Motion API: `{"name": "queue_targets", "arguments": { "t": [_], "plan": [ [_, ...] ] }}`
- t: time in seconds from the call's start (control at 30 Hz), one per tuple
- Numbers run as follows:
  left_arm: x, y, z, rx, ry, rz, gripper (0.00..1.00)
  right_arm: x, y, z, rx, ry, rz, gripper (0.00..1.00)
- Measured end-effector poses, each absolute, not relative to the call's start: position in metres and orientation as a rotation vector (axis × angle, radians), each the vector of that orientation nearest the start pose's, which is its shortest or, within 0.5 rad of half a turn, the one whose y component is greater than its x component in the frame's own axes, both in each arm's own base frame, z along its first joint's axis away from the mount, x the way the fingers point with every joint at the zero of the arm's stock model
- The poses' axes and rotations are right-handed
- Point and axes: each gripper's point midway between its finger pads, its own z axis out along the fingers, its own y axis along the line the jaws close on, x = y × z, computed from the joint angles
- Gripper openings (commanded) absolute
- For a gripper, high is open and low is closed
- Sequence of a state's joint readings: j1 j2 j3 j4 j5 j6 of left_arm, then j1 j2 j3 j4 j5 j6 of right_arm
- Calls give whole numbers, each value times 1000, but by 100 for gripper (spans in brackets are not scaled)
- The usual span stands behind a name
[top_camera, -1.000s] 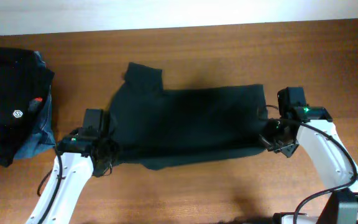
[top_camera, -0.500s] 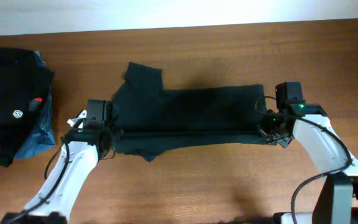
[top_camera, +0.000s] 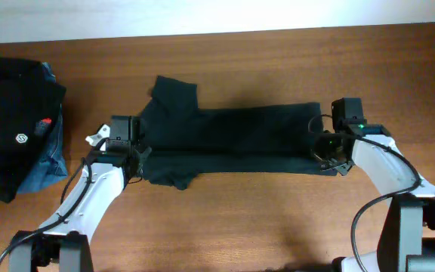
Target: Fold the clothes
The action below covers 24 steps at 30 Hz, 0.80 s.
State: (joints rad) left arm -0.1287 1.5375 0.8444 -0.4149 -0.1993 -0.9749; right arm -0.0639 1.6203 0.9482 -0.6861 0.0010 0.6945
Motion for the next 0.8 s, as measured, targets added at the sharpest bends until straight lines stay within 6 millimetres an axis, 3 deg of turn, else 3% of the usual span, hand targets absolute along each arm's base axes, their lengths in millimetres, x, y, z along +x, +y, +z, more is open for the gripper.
{"name": "queue_targets", "arguments": {
  "t": [0.07, 0.1, 0.17, 0.23, 0.37, 0.53, 0.57, 0.6, 0.8],
  "plan": [
    [350, -9, 51, -1141, 2370, -89, 18, 316, -22, 31, 1076, 2720, 86, 59],
    [351, -7, 52, -1138, 2362, -83, 28, 318, -23, 31, 1078, 2710, 80, 71],
    [352, -5, 53, -1136, 2348, -68, 47, 322, -25, 32, 1073, 2691, 73, 88],
    [355, -3, 55, -1131, 2334, -60, 61, 324, -27, 33, 1064, 2684, 67, 95],
    [360, 0, 59, -1127, 2301, -57, 73, 324, -28, 33, 1061, 2681, 57, 98],
    [367, 0, 63, -1122, 2271, -75, 78, 324, -28, 33, 1060, 2680, 55, 100],
    [368, -1, 64, -1120, 2264, -80, 96, 324, -28, 33, 1061, 2679, 53, 99],
    [371, -1, 66, -1116, 2254, -89, 99, 325, -29, 33, 1061, 2678, 53, 99],
    [382, -3, 74, -1017, 2253, -96, 99, 330, -29, 43, 1005, 2692, 48, 98]
  ]
}}
